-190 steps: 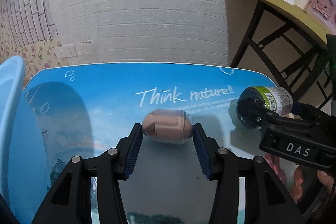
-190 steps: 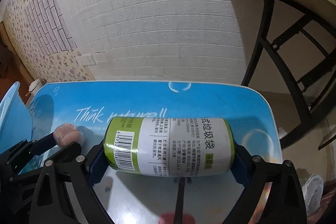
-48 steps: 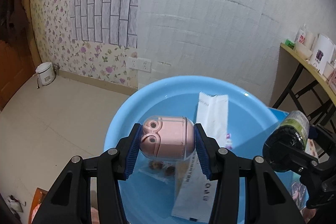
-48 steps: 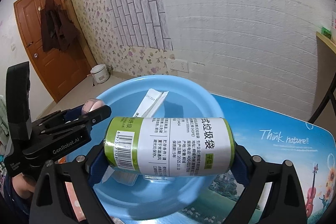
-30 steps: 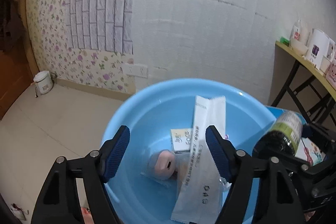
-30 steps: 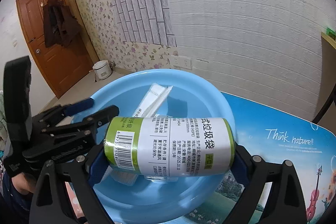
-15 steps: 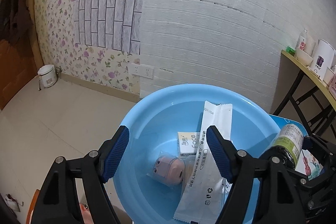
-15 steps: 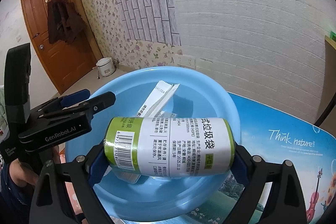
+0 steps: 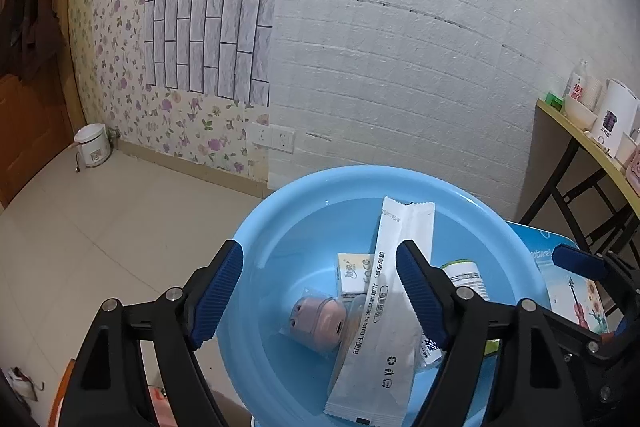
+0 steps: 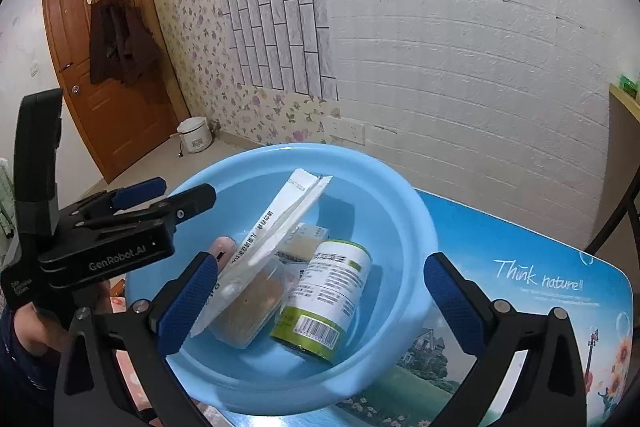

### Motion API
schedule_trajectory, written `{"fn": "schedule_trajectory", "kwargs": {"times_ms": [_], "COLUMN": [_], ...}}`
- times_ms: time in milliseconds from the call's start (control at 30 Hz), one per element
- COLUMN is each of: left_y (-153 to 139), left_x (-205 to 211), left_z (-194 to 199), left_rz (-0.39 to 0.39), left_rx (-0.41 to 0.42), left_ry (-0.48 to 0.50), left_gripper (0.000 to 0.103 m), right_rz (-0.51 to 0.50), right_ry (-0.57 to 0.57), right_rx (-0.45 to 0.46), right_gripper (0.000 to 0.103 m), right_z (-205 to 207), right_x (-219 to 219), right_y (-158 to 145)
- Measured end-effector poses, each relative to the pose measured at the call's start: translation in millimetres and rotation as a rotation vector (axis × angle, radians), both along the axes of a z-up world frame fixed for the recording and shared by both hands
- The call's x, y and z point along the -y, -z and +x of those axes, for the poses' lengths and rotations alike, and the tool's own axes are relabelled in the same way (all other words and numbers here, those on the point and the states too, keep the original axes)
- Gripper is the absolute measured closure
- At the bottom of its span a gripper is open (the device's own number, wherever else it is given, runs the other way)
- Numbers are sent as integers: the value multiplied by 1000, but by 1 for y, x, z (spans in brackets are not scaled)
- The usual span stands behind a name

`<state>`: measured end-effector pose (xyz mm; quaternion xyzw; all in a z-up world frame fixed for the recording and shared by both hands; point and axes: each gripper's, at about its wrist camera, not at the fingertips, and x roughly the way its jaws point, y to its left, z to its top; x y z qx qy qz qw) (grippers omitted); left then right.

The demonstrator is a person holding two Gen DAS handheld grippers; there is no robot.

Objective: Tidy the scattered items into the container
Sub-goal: 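Lower the earbud case and can into the basin and open both grippers, then withdraw both grippers from the basin back over the table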

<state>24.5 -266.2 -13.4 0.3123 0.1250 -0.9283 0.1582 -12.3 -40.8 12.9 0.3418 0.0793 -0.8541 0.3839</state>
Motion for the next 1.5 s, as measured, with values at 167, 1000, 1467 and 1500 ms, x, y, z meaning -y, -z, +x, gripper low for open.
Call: {"fn": "schedule_trajectory", "kwargs": {"times_ms": [167, 1000, 1467, 1500], "left_y": [-2, -11, -11, -12], "left_x": [-5, -63, -123, -130], "left_z": [0, -16, -32, -34], "left_rz": [-6, -45, -45, -50], "left_rx": [1, 42, 62, 66], "left_ry": [8, 93, 185, 197], "left_gripper": [24, 4, 3, 3], "right_rz": [2, 3, 33, 37], "right_ry": [10, 142, 268, 278], "right_rx": [10, 92, 124, 126], "right_gripper": [0, 0, 0, 0], "right_z": [0, -13, -21, -22], "right_x": [-4, -52, -115, -120], "right_y": [0, 8, 18, 19]}}
